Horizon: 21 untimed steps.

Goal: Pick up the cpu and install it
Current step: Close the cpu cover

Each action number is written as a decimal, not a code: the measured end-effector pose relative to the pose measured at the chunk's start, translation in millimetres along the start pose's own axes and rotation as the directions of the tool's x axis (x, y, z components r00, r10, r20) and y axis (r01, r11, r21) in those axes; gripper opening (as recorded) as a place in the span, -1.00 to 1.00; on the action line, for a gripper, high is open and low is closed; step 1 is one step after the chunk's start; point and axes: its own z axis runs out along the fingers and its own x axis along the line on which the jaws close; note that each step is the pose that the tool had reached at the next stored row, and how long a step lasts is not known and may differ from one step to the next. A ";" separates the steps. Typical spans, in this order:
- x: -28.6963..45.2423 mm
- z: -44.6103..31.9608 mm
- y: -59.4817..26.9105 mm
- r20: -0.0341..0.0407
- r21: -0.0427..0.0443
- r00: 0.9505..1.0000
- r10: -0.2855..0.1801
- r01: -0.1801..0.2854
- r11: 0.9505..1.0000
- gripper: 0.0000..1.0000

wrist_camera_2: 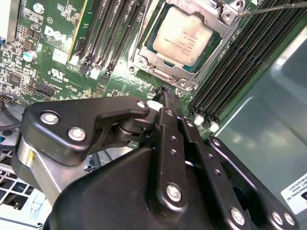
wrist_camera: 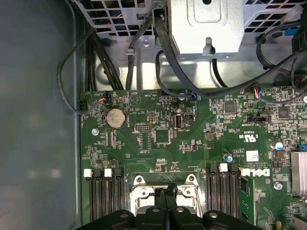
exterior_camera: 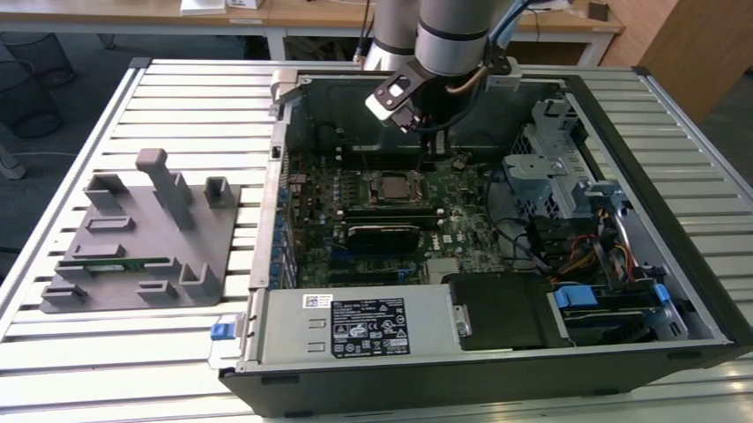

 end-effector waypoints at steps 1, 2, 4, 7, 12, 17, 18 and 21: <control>0.0 0.0 -0.2 0.000 0.000 1.000 0.000 0.000 1.000 -0.79; 0.0 0.1 -0.3 0.000 0.000 1.000 0.000 0.000 1.000 -0.79; -0.1 0.2 -0.8 0.000 0.000 1.000 0.000 0.000 1.000 -0.79; -0.1 0.3 -2.2 0.000 0.000 1.000 0.000 0.000 1.000 -0.79; -0.2 0.8 -3.8 0.000 0.000 1.000 0.000 0.000 1.000 -0.79; -0.4 1.4 -7.2 0.000 0.000 1.000 0.000 0.000 1.000 -0.79; -0.5 1.6 -8.6 0.000 0.000 1.000 0.000 0.000 1.000 -0.79; -0.7 2.4 -13.5 0.000 0.000 1.000 0.000 0.000 1.000 -0.79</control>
